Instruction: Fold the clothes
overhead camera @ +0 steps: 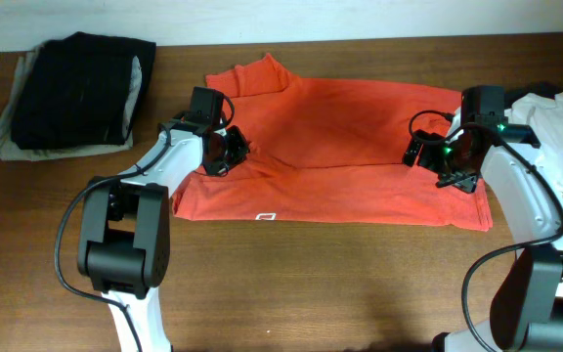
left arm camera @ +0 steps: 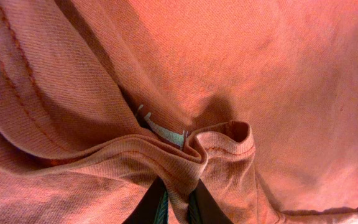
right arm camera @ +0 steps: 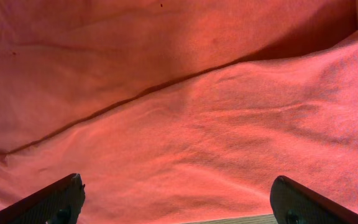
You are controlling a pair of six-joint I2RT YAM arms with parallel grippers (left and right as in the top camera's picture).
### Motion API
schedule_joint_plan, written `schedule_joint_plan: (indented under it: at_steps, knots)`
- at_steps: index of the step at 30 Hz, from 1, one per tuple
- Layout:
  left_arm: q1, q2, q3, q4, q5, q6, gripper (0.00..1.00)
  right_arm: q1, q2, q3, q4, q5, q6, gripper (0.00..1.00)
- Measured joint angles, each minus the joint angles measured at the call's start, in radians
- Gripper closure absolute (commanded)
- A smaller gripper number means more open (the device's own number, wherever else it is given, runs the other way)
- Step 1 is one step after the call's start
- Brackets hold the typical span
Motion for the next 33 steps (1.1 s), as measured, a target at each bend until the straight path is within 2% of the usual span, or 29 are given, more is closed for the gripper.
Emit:
schedule_joint_plan:
  at_steps: [10, 12, 15, 16, 33]
  knots:
    - [0.000, -0.012, 0.000, 0.001, 0.000, 0.000, 0.88, 0.000, 0.000, 0.000, 0.000, 0.000, 0.000, 0.01]
    - [0.000, -0.014, 0.000, 0.004, 0.000, 0.000, 0.89, 0.000, 0.000, 0.000, 0.000, 0.000, 0.000, 0.01]
    - [0.000, -0.014, 0.000, 0.007, 0.000, 0.001, 0.99, 0.000, 0.000, 0.000, 0.000, 0.000, 0.000, 0.01]
    - [0.000, -0.014, 0.000, 0.007, 0.000, 0.003, 0.99, 0.000, 0.000, 0.000, 0.000, 0.000, 0.000, 0.01]
    - [0.000, -0.015, 0.002, 0.054, 0.000, 0.003, 0.98, 0.000, 0.000, 0.000, 0.000, 0.000, 0.000, 0.02]
